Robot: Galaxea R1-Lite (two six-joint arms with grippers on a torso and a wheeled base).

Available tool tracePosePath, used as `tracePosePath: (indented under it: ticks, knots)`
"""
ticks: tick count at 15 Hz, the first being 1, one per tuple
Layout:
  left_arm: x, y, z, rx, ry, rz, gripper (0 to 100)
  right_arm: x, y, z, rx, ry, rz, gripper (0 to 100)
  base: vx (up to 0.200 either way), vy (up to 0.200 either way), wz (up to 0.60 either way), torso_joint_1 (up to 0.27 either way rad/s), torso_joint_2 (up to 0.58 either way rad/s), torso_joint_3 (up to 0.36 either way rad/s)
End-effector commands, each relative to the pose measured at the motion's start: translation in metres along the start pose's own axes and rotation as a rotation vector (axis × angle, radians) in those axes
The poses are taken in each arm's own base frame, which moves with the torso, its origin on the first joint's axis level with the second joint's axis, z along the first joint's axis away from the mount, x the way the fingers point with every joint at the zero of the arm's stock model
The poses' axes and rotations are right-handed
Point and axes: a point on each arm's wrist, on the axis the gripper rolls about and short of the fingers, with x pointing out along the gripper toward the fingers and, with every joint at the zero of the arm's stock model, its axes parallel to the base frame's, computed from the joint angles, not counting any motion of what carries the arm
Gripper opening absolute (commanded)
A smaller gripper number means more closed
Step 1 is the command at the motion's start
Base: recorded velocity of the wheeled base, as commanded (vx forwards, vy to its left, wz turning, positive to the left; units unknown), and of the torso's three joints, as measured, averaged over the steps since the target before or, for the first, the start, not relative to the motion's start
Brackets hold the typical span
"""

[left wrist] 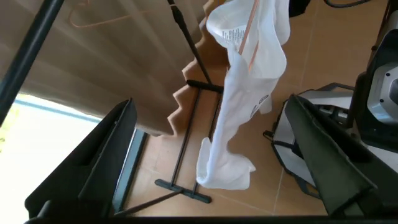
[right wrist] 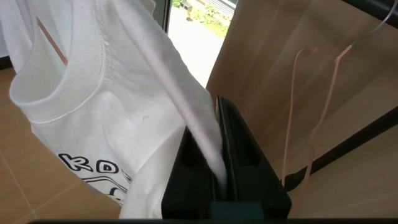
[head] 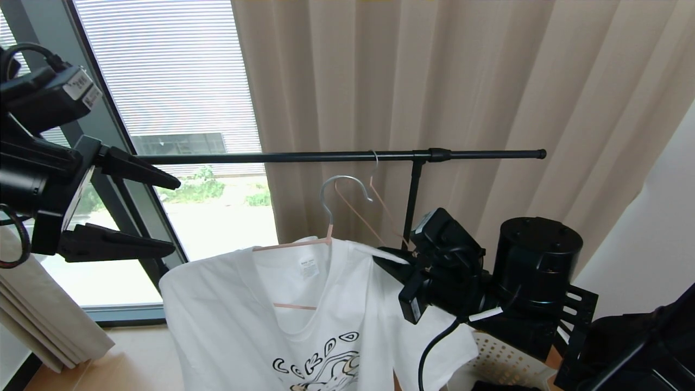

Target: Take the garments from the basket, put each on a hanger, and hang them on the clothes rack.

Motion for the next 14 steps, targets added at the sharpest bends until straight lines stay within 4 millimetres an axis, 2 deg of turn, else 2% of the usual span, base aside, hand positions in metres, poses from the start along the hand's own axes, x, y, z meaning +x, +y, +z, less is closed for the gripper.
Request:
tracePosePath:
  ticks: [1,6,14]
  knots:
    - [0.020,0.007,-0.011,-0.030,0.009,-0.057,100,0.000,0.001,-0.002,0.000,0.007,0.002,0,0.000,0.000,0.00,0.000,0.00,0.000]
    - [0.043,0.010,-0.010,-0.021,-0.026,-0.142,100,-0.001,0.001,-0.001,0.001,0.003,0.005,0,0.000,0.000,0.00,0.000,0.00,0.000]
    - [0.058,0.008,-0.011,-0.025,-0.018,-0.196,100,-0.003,0.002,-0.001,-0.001,0.006,0.007,0,0.000,0.000,0.00,0.000,0.00,0.000]
